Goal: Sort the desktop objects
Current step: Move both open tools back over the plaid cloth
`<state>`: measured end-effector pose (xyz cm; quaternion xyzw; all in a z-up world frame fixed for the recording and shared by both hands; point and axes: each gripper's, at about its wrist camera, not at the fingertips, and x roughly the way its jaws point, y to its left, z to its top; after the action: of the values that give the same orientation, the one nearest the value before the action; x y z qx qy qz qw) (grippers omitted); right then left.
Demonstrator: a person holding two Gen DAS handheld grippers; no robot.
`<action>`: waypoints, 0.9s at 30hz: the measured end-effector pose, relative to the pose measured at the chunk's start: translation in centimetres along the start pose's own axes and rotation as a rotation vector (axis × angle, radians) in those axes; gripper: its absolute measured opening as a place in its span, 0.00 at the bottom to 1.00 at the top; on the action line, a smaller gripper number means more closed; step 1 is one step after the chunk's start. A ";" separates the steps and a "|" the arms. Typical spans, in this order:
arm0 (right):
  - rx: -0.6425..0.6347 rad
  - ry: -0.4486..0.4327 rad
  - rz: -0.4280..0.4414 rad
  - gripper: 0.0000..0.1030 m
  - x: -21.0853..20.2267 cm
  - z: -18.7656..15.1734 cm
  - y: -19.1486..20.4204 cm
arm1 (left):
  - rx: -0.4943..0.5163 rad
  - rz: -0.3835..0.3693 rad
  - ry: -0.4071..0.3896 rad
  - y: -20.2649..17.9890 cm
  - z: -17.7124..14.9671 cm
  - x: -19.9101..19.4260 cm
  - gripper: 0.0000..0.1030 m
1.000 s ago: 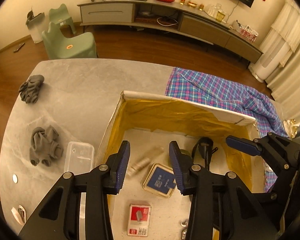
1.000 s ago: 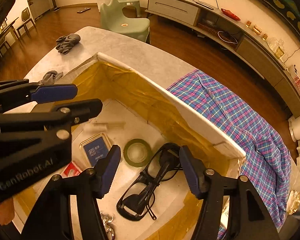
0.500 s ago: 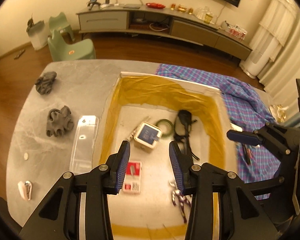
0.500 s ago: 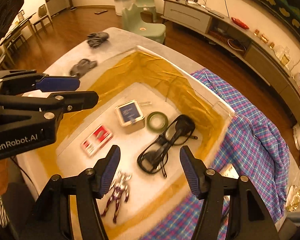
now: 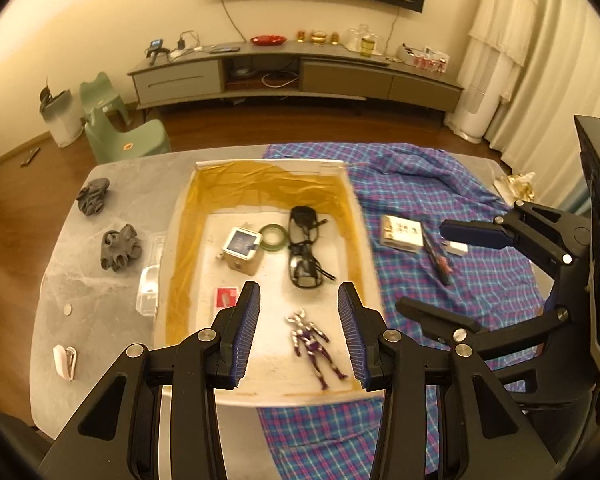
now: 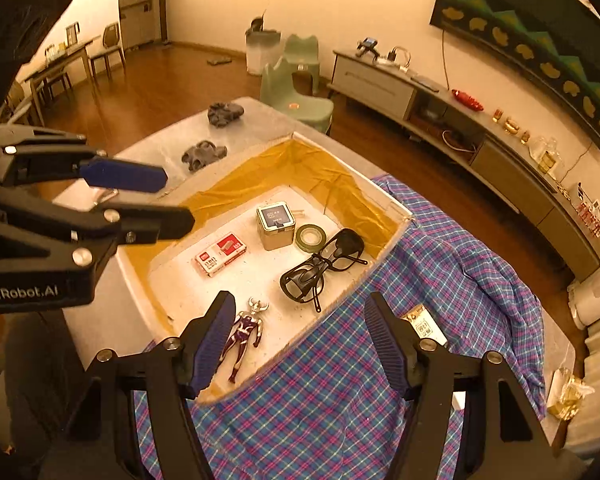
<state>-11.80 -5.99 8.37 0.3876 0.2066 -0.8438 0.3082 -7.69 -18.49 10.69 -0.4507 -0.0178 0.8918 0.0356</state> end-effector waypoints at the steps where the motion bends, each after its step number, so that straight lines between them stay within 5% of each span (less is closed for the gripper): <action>1: 0.004 -0.017 0.000 0.66 -0.5 -0.4 -0.1 | 0.003 -0.006 -0.001 -0.5 -0.2 -0.3 0.42; 8: 0.073 -0.151 0.022 0.66 -4.8 -4.7 -2.0 | 0.013 -0.067 -0.017 -3.6 -2.0 -1.5 0.42; 14: 0.228 -0.210 -0.015 0.66 -7.4 -9.7 -7.6 | -0.011 -0.189 0.034 -7.5 -2.9 0.2 0.42; 21: 0.465 -0.162 -0.094 0.66 -6.4 -16.5 -15.8 | 0.012 -0.235 0.092 -13.1 -2.7 4.4 0.42; 27: 0.527 -0.069 -0.113 0.63 -2.0 -20.0 -19.2 | -0.034 -0.246 0.158 -16.6 -1.3 9.7 0.42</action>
<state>-13.33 20.34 -0.27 0.4132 -0.0093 -0.8971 0.1558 -11.61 -1.16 3.17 -0.5144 -0.0851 0.8420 0.1383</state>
